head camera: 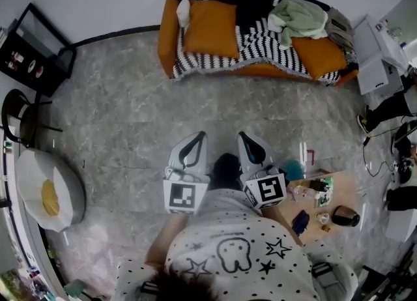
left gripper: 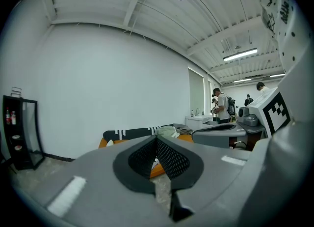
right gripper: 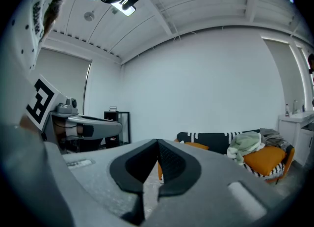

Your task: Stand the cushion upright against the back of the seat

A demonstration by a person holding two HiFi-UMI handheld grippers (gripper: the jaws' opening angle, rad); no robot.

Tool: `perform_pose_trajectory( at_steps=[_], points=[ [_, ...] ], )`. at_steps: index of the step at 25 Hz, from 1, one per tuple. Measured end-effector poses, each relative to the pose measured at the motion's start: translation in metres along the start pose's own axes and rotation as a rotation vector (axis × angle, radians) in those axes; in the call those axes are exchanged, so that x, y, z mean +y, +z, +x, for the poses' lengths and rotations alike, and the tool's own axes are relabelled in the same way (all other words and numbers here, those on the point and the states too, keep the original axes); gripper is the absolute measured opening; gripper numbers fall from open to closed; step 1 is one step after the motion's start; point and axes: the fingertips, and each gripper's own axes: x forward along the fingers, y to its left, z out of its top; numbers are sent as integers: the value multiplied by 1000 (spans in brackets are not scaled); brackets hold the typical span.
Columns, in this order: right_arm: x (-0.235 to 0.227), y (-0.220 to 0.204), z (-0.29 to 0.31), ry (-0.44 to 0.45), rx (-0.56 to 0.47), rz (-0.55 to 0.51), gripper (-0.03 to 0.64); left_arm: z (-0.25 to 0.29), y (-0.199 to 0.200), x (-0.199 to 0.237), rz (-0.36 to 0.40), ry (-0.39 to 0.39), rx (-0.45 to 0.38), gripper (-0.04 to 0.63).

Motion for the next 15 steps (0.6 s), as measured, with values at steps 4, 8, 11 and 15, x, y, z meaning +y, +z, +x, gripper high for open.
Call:
perform_pose_trajectory(
  at_steps=[4, 8, 11, 15],
  points=[
    [-9, -3, 16, 6, 14, 9, -2, 17, -1, 7, -13, -2, 4, -3],
    [-25, -7, 37, 12, 31, 24, -2, 45, -3, 15, -24, -15, 15, -3],
    [-43, 0, 58, 20, 30, 18, -2, 72, 6, 21, -34, -19, 8, -3],
    [-72, 9, 85, 16, 22, 2, -2, 106, 17, 29, -33, -22, -13, -3]
  ],
)
